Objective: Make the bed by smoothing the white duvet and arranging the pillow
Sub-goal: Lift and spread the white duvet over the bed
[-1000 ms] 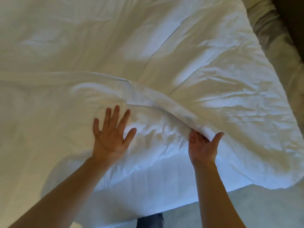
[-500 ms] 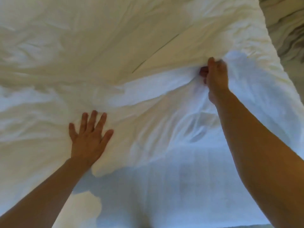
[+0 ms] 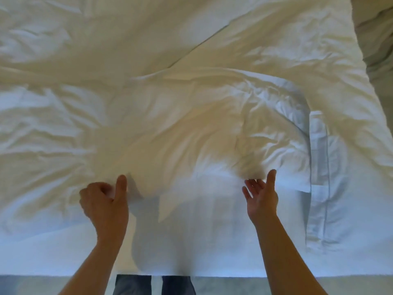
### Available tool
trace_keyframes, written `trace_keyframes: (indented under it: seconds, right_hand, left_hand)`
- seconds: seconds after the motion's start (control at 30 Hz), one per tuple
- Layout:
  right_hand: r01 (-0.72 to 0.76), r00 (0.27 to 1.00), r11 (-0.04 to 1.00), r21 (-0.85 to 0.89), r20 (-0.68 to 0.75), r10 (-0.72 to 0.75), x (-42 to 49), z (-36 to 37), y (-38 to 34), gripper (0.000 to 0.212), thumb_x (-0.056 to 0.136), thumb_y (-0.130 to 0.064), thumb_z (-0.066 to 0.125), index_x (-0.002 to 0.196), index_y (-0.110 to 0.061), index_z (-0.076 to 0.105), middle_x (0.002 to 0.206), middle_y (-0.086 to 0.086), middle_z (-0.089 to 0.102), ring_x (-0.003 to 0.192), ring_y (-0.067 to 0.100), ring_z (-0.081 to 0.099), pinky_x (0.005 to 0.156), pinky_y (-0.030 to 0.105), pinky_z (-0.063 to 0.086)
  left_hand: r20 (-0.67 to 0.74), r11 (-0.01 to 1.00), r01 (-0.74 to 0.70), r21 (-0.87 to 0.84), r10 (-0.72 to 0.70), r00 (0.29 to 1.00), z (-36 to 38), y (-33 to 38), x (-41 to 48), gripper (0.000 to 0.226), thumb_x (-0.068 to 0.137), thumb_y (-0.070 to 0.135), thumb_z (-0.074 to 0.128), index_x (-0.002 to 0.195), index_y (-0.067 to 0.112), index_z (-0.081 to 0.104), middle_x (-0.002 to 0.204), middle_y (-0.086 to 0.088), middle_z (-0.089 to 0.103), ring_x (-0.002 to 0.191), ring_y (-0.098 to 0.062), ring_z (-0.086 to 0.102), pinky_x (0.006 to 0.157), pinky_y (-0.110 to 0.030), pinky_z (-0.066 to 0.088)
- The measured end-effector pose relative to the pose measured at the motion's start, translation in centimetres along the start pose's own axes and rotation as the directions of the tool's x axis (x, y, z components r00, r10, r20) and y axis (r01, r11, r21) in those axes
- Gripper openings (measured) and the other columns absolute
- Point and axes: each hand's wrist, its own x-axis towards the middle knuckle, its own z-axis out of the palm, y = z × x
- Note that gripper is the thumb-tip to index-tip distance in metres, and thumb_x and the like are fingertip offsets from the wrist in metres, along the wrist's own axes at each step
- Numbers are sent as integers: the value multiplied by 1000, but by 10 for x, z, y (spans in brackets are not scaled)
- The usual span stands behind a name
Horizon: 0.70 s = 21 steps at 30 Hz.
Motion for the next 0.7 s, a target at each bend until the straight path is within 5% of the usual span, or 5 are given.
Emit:
trace_keyframes:
  seconds: [0.17, 0.27, 0.4, 0.6, 0.7]
  right_hand:
    - [-136, 989, 966, 221, 86, 119, 24, 28, -24, 90, 63, -83, 77, 135, -28, 66, 128, 5, 75, 120, 31, 70, 104, 50, 54]
    - [-206, 978, 926, 317, 39, 204, 33, 37, -32, 76, 71, -78, 77, 129, -30, 69, 118, 3, 79, 113, 30, 73, 99, 51, 58]
    - [-159, 980, 940, 300, -63, 187, 26, 23, -31, 84, 64, -79, 82, 127, -28, 59, 120, 0, 71, 106, 28, 69, 91, 47, 60]
    - [112, 933, 992, 65, -350, -83, -8, -51, -42, 54, 77, -74, 77, 108, -34, 58, 112, -7, 70, 95, 16, 68, 82, 38, 59]
    - [157, 884, 986, -52, -438, -164, -9, -88, -33, 74, 76, -74, 77, 129, -25, 62, 111, -8, 73, 93, 13, 72, 78, 34, 61]
  left_hand:
    - [523, 549, 745, -379, -537, 661, 27, 31, -28, 86, 77, 88, 53, 97, 5, 62, 86, -16, 66, 79, -31, 66, 83, -46, 55]
    - [649, 208, 804, -557, -496, 577, 49, 46, -16, 89, 71, 79, 72, 132, 16, 56, 115, -11, 68, 101, -32, 66, 89, -51, 56]
    - [641, -85, 708, -701, -510, 573, 71, 46, -1, 87, 64, 53, 94, 138, 33, 52, 127, -5, 68, 113, -38, 64, 89, -71, 52]
    - [371, 167, 542, -823, -566, 737, 59, 22, -8, 70, 78, 48, 85, 139, 27, 56, 128, -1, 72, 106, -25, 73, 94, -57, 57]
    - [269, 332, 598, -730, -664, 698, 47, 13, -62, 47, 86, 51, 78, 122, 26, 61, 109, 6, 74, 90, -16, 73, 74, -36, 61]
